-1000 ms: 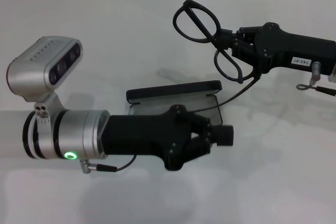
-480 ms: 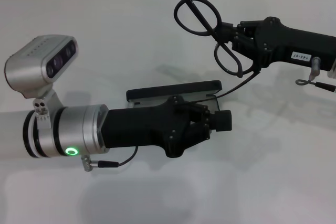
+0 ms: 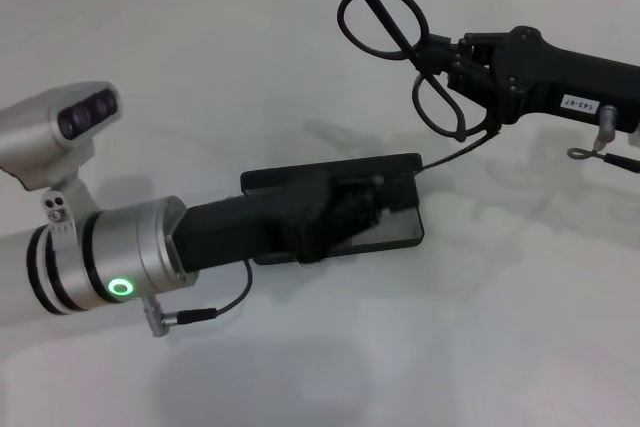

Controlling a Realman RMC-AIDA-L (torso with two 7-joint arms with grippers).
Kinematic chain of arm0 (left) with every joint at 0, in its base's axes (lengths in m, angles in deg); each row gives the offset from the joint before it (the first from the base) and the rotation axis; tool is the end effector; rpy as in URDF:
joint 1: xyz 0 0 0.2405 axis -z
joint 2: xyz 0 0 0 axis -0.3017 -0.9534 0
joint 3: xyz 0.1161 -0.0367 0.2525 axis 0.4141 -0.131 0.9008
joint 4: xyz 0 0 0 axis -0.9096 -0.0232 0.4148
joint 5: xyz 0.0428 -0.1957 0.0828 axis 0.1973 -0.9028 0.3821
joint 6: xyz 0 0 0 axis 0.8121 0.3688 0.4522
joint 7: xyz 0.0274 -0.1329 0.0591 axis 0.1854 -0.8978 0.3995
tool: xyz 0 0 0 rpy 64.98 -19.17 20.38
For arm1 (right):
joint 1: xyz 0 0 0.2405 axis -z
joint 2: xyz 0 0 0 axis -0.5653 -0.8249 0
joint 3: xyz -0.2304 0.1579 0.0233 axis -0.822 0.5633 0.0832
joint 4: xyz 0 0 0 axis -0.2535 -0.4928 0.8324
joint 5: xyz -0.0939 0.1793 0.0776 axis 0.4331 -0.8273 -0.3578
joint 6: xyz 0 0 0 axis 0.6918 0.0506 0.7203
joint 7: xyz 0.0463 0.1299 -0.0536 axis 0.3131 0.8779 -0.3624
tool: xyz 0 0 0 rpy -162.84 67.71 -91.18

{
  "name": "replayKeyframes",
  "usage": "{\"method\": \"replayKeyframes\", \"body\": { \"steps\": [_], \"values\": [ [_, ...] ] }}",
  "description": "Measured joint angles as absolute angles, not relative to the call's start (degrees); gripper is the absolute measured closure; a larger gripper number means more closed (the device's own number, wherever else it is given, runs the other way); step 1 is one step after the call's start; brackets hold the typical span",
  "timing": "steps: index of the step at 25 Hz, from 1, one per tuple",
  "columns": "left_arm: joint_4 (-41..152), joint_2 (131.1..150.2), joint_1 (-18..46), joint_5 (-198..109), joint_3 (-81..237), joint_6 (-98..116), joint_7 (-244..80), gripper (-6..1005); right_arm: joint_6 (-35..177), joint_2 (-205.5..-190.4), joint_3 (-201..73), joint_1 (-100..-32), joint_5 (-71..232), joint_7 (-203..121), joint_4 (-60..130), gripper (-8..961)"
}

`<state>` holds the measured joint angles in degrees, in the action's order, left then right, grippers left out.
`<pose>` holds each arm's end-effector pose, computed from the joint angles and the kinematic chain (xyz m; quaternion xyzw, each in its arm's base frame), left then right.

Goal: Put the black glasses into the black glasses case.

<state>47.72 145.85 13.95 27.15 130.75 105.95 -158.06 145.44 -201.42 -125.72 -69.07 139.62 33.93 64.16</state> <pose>-0.2342 0.2777 -0.0706 0.8218 0.3044 0.4754 0.0778 0.1949 0.3800 -0.0262 -0.9006 0.1619 0.3923 0.0937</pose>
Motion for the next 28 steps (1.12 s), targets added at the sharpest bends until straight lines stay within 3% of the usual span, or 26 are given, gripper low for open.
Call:
{"method": "replayKeyframes", "body": {
  "steps": [28],
  "values": [
    [48.3,145.85,13.5,24.0,131.0,106.3,-164.6,990,145.6,-201.42,-125.8,-69.0,136.6,30.8,61.9,891]
  ]
}}
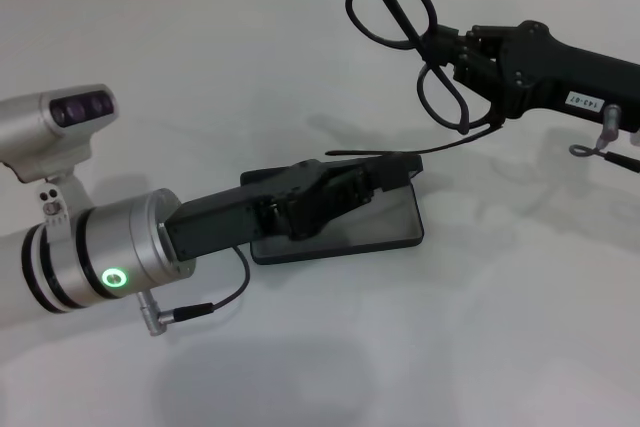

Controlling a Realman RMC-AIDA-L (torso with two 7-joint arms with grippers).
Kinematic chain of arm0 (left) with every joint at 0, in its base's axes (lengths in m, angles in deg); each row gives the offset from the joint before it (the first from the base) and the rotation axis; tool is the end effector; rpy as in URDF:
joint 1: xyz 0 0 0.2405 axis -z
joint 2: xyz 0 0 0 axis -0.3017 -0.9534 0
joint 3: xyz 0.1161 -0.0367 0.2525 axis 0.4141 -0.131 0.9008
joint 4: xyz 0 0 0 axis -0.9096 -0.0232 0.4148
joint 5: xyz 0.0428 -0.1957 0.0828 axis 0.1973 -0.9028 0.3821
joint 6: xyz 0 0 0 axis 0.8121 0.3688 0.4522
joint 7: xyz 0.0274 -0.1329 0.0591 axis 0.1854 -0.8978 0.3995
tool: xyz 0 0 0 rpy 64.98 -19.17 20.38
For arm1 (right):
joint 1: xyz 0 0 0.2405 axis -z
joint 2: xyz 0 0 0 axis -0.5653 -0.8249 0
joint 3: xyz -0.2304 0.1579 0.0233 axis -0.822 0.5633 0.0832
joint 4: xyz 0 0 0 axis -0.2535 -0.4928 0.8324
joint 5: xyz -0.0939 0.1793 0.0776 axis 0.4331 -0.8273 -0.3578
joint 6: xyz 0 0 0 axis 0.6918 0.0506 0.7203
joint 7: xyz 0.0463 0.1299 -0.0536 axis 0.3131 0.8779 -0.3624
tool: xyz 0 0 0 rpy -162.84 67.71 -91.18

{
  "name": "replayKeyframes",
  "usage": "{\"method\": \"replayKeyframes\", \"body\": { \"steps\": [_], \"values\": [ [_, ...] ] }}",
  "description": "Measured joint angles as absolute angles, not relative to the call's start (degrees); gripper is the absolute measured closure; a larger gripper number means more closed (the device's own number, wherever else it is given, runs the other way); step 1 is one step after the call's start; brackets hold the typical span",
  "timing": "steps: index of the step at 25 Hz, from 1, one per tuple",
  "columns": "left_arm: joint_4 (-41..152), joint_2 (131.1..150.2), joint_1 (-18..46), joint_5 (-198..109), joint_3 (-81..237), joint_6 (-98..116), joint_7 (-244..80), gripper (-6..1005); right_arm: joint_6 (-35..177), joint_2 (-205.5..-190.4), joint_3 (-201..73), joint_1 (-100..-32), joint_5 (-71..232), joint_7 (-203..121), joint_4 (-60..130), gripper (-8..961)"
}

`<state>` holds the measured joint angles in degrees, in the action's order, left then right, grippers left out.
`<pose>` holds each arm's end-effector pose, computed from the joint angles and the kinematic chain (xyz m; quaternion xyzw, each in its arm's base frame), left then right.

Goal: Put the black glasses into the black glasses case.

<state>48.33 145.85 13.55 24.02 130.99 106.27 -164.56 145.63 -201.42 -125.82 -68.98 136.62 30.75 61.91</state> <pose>-0.2347 0.2795 -0.0667 0.7901 0.3551 0.4911 0.0925 0.1986 0.3797 -0.0258 -0.8920 0.1589 0.4092 0.1084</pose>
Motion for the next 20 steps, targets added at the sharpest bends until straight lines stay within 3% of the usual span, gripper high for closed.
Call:
{"method": "replayKeyframes", "body": {
  "steps": [20],
  "values": [
    [47.9,145.90,14.0,21.0,130.6,105.6,-165.1,990,146.2,-201.42,-128.7,-69.5,134.2,30.1,61.3,890]
  ]
}}
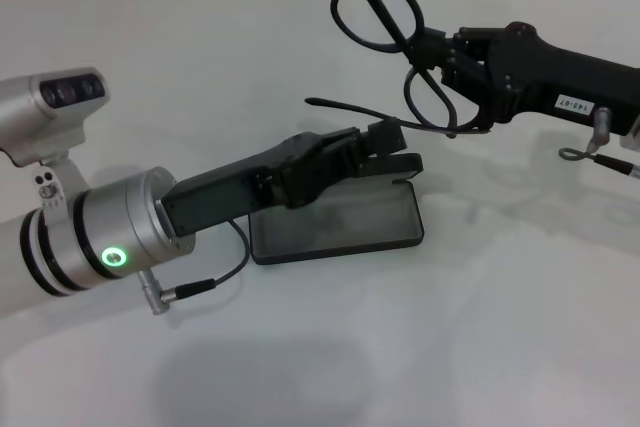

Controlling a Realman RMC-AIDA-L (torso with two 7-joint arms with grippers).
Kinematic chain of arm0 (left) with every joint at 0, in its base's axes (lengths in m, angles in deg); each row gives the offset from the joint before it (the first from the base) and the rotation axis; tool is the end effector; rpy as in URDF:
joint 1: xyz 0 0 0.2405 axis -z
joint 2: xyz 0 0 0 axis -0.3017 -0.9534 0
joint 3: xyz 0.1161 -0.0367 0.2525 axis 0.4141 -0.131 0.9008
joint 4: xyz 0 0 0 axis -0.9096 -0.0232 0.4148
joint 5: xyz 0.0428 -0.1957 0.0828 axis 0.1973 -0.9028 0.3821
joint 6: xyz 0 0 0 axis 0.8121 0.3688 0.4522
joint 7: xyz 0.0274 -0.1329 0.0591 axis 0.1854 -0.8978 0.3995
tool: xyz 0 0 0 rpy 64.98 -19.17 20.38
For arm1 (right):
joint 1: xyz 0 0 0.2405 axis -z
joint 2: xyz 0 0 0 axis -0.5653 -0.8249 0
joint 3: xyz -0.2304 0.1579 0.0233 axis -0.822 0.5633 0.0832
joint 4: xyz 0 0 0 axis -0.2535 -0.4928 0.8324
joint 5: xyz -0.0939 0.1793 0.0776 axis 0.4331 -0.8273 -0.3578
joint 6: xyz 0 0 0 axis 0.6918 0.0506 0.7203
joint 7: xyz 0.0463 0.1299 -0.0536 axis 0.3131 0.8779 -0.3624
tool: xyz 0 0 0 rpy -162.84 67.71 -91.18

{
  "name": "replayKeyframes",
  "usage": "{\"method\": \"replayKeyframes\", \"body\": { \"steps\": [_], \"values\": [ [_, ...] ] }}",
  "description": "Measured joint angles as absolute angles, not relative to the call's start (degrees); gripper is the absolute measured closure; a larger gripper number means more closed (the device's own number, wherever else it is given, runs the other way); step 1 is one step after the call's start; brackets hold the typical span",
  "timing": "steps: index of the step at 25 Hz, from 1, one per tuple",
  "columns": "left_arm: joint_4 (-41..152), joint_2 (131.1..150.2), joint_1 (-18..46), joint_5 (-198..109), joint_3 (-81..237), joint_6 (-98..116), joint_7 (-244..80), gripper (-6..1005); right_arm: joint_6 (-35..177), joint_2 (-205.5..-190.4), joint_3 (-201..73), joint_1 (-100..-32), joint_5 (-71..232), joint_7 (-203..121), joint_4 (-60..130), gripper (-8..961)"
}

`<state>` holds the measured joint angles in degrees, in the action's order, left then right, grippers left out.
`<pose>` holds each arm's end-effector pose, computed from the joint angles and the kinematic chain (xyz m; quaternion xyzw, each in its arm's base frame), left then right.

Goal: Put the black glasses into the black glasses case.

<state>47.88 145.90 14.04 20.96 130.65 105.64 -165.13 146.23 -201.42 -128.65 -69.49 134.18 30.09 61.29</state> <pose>-0.2308 0.2895 -0.0614 0.7809 0.3532 0.5096 0.0758 0.1920 0.3766 -0.0310 -0.8924 0.1519 0.4148 0.0925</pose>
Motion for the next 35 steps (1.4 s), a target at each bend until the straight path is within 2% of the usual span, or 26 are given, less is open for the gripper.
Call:
{"method": "replayKeyframes", "body": {
  "steps": [35],
  "values": [
    [46.2,145.62,17.5,19.8,130.7,104.2,-165.9,989,148.7,-201.42,-132.5,-69.9,133.7,30.5,61.3,891]
  ]
}}
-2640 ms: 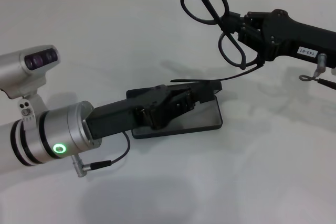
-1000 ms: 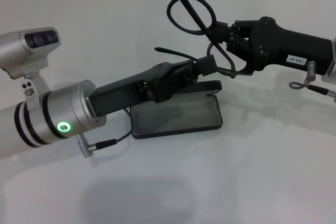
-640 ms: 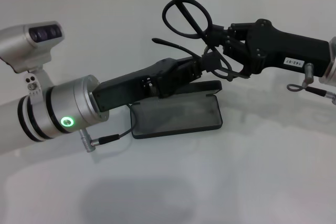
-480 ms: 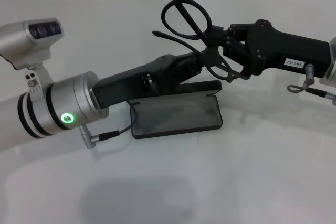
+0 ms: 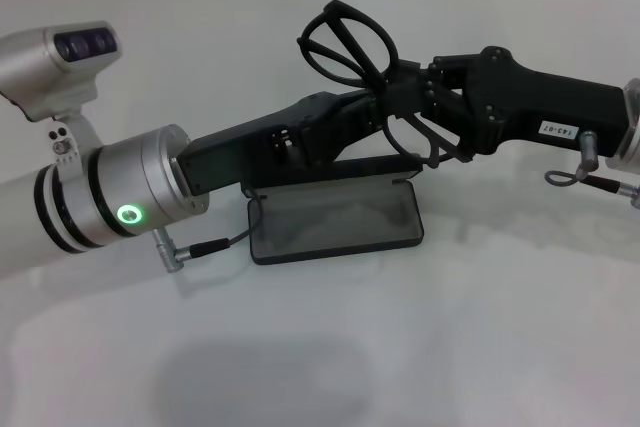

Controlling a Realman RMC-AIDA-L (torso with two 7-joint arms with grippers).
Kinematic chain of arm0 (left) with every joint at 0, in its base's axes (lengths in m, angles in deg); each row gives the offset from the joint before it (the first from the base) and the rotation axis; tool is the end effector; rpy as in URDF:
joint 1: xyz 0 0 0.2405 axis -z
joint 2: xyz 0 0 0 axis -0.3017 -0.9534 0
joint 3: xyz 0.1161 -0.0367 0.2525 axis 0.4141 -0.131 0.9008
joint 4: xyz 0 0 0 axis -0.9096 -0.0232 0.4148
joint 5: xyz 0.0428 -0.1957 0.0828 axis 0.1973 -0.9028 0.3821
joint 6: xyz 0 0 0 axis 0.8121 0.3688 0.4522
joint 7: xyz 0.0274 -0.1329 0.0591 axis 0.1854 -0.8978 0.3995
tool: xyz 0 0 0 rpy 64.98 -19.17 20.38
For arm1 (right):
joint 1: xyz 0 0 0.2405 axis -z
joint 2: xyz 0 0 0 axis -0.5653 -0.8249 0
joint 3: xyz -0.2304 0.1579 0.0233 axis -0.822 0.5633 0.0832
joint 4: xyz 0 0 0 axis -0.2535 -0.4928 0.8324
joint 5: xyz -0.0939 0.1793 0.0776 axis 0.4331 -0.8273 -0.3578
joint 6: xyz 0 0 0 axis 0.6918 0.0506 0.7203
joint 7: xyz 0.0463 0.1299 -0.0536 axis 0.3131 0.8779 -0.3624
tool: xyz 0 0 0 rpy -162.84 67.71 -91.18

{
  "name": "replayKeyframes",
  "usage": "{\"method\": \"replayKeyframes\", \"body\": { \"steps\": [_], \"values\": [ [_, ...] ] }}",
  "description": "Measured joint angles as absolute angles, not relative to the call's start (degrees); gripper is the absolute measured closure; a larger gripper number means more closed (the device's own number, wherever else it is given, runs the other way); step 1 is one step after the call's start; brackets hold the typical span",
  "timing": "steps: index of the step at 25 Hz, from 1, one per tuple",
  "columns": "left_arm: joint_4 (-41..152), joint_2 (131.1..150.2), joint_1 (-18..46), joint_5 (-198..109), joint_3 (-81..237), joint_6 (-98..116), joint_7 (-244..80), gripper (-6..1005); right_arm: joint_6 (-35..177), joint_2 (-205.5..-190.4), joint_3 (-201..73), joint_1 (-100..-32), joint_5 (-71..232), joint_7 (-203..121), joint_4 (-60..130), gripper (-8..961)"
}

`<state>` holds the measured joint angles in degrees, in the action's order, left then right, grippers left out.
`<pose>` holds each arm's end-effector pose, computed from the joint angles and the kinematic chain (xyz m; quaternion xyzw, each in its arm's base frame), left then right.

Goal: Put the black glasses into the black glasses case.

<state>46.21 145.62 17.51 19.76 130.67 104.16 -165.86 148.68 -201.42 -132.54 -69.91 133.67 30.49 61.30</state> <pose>-0.2124 0.3118 -0.0564 0.7935 0.3267 0.5080 0.0746 0.1842 0.3651 -0.0406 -0.9007 0.1389 0.4089 0.0476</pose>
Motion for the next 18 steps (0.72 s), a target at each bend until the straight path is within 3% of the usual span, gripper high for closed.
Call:
{"method": "replayKeyframes", "body": {
  "steps": [18],
  "values": [
    [46.2,145.62,17.7,19.5,130.7,104.3,-166.2,988,149.4,-201.42,-133.1,-69.7,133.7,30.6,61.3,890]
  ]
}}
